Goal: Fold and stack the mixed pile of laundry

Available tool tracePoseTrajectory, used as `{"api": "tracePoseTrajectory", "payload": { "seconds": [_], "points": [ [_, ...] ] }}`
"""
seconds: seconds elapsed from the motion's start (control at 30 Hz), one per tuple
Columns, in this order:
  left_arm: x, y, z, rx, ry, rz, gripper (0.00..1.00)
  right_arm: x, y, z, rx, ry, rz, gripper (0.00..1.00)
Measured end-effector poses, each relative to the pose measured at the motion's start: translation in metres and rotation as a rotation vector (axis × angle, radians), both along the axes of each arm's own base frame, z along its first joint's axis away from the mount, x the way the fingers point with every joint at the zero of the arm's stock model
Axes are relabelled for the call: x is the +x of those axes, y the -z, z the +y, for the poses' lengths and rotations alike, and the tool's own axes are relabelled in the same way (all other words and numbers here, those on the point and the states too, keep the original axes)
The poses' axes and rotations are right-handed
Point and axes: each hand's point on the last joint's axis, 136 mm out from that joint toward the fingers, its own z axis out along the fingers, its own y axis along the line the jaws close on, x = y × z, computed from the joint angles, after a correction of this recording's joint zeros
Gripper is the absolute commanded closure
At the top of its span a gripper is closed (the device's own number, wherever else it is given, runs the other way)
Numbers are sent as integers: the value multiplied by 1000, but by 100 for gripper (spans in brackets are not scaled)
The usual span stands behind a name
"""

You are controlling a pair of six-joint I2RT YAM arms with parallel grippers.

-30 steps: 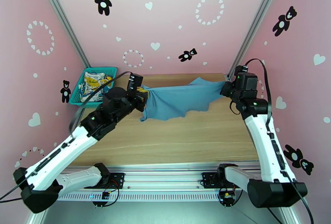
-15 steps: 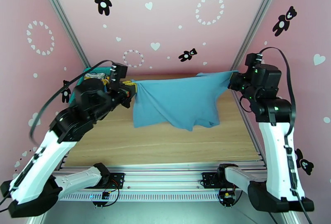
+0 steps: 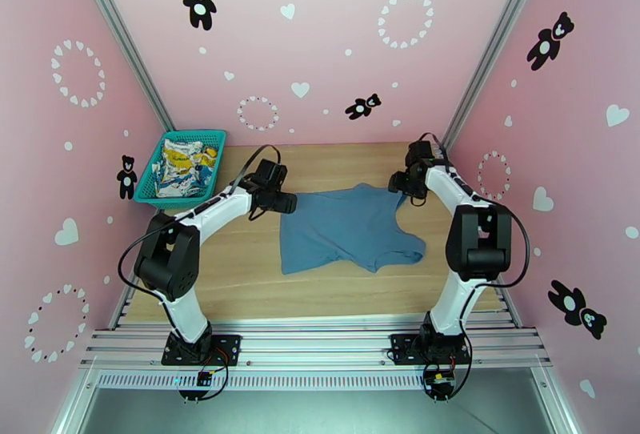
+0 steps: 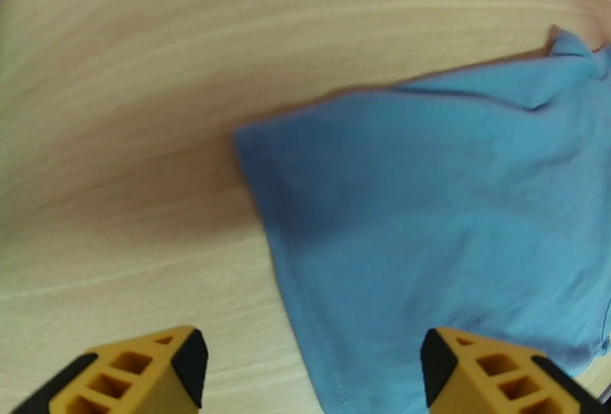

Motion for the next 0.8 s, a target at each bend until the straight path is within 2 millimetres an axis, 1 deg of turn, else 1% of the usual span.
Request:
{"api": "tracePoseTrajectory", "payload": {
  "seconds": [0.03, 0.13, 0.2, 0.23, 0.27, 0.33, 0.4, 0.43, 0.5, 0.57, 0.67, 0.73, 0.8],
  "points": [
    [-11, -1, 4, -15, -20, 5, 9, -12, -1, -5, -1, 18, 1, 23],
    [-48, -9, 16, -79, -76, 14, 18, -55, -6, -19, 7, 79, -1, 23],
    [-73, -10, 19, -125, -99, 31, 20, -86, -2, -28, 30, 125, 10, 24],
    [-87, -7, 17, -146, -104, 49, 19, -102, 3, -33, 47, 154, 22, 25],
    [-98, -1, 14, -157, -101, 71, 17, -115, 10, -35, 63, 177, 41, 26],
    [-128, 18, 3, -172, -81, 144, 14, -144, 28, -42, 95, 237, 92, 28],
    [-148, 36, -8, -178, -66, 208, 14, -166, 46, -43, 120, 278, 152, 30],
    [-157, 44, -14, -182, -61, 239, 15, -174, 53, -42, 130, 285, 175, 33],
    [-164, 57, -21, -185, -69, 272, 19, -179, 61, -38, 152, 288, 200, 41],
    [-164, 66, -24, -185, -88, 288, 25, -175, 66, -35, 175, 286, 200, 47],
    [-161, 69, -25, -187, -122, 294, 35, -168, 78, -32, 201, 282, 214, 59],
    [-158, 71, -26, -181, -140, 296, 46, -167, 84, -29, 209, 275, 226, 66],
    [-155, 72, -29, -175, -144, 290, 58, -164, 84, -26, 214, 268, 221, 73]
  ]
}}
